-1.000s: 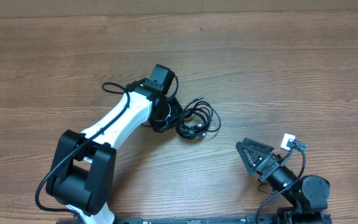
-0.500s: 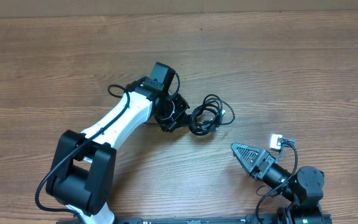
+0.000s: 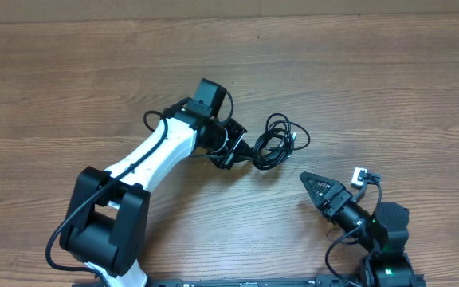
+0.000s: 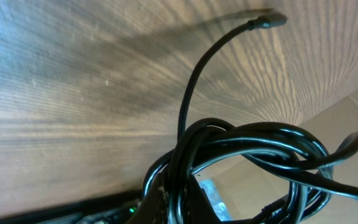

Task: Untangle cables

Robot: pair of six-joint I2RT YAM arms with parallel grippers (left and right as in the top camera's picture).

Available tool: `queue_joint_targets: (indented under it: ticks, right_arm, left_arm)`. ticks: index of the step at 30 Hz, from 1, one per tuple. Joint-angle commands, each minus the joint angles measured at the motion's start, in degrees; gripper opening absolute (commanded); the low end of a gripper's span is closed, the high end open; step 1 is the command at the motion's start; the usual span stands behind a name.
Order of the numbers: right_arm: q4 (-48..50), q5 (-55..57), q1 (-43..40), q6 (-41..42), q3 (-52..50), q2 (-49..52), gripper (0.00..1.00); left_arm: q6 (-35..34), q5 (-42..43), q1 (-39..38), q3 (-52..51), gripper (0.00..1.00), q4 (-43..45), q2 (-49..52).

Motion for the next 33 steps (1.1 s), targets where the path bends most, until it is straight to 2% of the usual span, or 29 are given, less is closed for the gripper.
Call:
queue_joint_targets:
  ticks: [1, 8, 15, 26, 30, 33]
  right_arm:
    - [1.90, 1.75, 2.19, -3.82, -0.57, 2.86, 0.84]
    - [11.37, 6.93, 7.91, -4.37, -0.55, 10.05, 0.79]
    - [15.45, 14.12, 13.38, -3.69, 1.05, 16.83, 0.70]
    - [26.58, 16.22, 14.14, 1.09, 1.05, 27.36, 0.60]
    - [31.17, 16.35, 14.14, 3.67, 1.05, 30.12, 0.56]
    - [32.70, 16.76, 14.14, 3.76, 1.05, 31.43, 0.45]
  left_arm:
    - [-7.78, 2.34, -1.95, 1.40, 0.04, 0.46, -0.68]
    - [-10.05, 1.88, -4.00, 1.40, 0.04, 3.56, -0.68]
    - [-10.01, -0.83, -5.01, 1.40, 0.04, 3.93, -0.68]
    - [-9.84, -1.55, -6.67, 1.40, 0.04, 3.54, -0.68]
    - [-7.54, -2.25, -6.95, 1.40, 0.04, 3.52, -0.68]
    - [-7.41, -2.75, -7.04, 1.40, 0.04, 3.41, -0.68]
